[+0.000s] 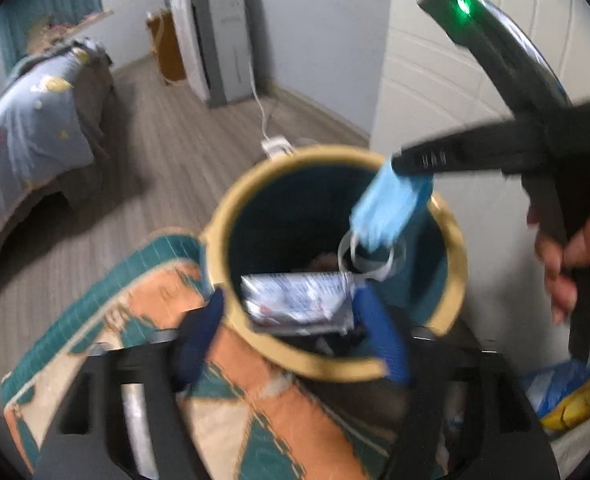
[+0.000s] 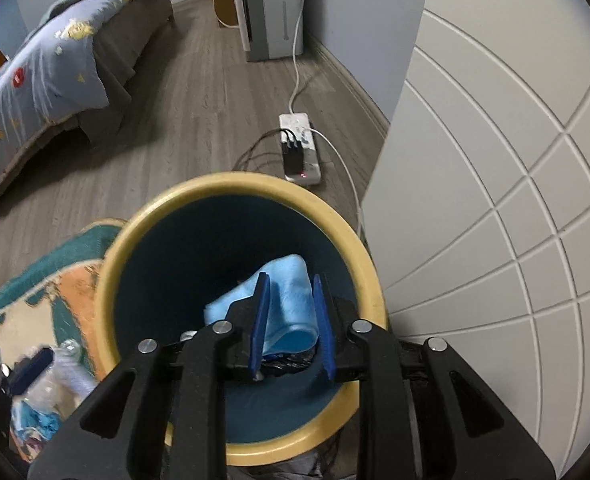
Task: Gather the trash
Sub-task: 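Release the blue mask into the bin with right tool while left tool drops packet, then move both tools back over the remaining trash on the cushion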
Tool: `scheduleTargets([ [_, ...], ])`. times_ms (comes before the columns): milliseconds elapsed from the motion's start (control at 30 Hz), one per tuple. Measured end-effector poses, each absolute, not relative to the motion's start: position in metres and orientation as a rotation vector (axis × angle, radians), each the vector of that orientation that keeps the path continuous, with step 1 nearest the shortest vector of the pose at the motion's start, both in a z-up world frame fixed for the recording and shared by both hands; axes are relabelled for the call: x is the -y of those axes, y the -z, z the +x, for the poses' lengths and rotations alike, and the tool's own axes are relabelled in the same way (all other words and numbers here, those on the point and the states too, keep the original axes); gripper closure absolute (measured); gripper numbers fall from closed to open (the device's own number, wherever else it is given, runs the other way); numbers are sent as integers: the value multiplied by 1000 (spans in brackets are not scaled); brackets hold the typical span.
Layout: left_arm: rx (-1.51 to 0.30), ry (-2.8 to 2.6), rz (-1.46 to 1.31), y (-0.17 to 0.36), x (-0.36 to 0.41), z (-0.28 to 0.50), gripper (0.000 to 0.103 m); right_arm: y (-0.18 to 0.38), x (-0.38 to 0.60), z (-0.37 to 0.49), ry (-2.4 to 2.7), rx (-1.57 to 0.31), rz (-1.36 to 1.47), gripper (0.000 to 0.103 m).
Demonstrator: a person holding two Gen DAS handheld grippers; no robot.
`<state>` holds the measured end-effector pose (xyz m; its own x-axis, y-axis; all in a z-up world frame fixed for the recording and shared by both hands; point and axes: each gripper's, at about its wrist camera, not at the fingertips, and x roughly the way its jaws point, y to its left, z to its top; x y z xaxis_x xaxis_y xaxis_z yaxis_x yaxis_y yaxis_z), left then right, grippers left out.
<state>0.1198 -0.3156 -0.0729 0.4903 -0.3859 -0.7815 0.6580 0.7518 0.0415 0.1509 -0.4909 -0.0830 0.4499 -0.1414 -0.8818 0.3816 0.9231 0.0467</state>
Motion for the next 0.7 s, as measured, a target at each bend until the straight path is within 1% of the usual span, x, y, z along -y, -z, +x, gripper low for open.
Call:
scheduleTargets([
  [33, -816, 643, 346, 68, 314, 120, 12, 79, 490, 150, 328, -1041, 250, 46],
  [67, -802, 646, 332, 64, 313, 120, 12, 76, 490, 150, 325, -1023, 248, 39],
  [133, -800, 647, 312, 60, 309, 122, 11, 72, 489, 151, 323, -1018, 244, 38],
  [200, -807, 624, 311, 60, 304, 123, 9, 72, 488, 151, 315, -1019, 253, 27],
  [233, -809, 608, 310, 60, 300, 123, 7, 72, 487, 151, 309, -1018, 258, 17],
  [267, -812, 594, 308, 60, 297, 124, 7, 71, 485, 152, 301, -1016, 259, 12],
  [367, -833, 554, 279, 60, 279, 124, 7, 69, 478, 153, 288, -1016, 248, 6],
  [700, -825, 424, 240, 36, 198, 119, 6, 62, 443, 159, 229, -1029, 165, 6],
])
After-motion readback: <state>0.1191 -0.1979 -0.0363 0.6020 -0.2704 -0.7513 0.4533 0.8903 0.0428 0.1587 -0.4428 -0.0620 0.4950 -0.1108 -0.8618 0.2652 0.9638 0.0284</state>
